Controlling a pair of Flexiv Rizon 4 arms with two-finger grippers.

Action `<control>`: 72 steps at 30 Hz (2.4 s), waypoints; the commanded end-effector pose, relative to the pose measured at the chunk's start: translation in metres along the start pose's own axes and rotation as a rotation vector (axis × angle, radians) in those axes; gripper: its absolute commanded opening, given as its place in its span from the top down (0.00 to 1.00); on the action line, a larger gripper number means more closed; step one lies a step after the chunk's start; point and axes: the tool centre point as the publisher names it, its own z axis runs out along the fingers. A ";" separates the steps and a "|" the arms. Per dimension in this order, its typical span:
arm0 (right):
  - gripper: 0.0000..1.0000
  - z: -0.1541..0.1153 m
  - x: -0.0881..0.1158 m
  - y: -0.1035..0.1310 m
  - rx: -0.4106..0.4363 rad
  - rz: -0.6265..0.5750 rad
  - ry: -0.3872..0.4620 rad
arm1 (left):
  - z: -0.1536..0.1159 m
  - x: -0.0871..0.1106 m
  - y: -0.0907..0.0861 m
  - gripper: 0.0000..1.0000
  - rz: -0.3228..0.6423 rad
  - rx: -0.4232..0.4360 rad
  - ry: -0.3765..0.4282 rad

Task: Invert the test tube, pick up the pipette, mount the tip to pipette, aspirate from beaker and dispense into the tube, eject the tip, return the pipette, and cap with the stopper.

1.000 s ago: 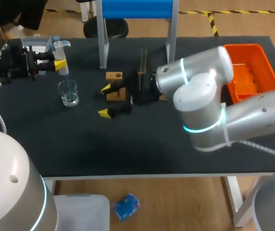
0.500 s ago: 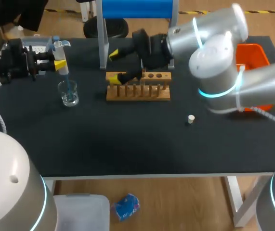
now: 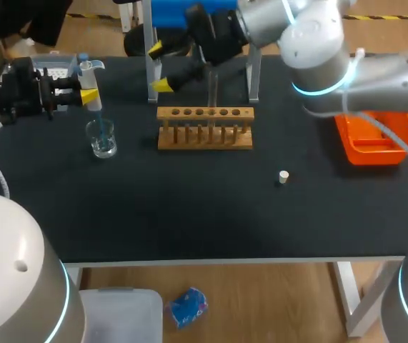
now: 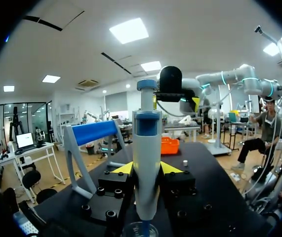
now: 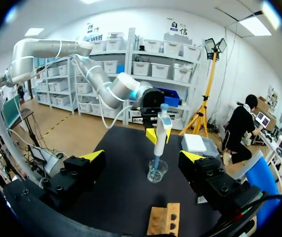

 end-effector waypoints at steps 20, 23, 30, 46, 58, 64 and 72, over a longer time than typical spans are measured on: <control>0.63 0.015 -0.015 0.009 0.031 -0.020 0.117 | 0.000 0.000 0.000 1.00 0.001 0.001 -0.002; 1.00 0.018 -0.019 0.013 0.023 -0.034 0.137 | 0.000 0.000 0.000 1.00 0.001 0.001 -0.002; 1.00 0.028 -0.029 0.027 -0.021 -0.064 0.172 | 0.000 0.000 0.000 1.00 0.001 0.001 -0.002; 1.00 0.064 -0.043 0.080 -0.099 -0.135 0.279 | 0.000 0.000 0.000 1.00 0.001 0.001 -0.002; 1.00 0.073 -0.037 0.089 -0.117 -0.168 0.306 | 0.000 0.000 0.000 1.00 0.001 0.001 -0.002; 1.00 0.075 -0.037 0.088 -0.124 -0.166 0.308 | 0.000 0.000 0.000 1.00 0.001 0.001 -0.002; 1.00 0.086 -0.040 0.088 -0.189 -0.157 0.328 | 0.000 0.000 0.000 1.00 0.001 0.001 -0.002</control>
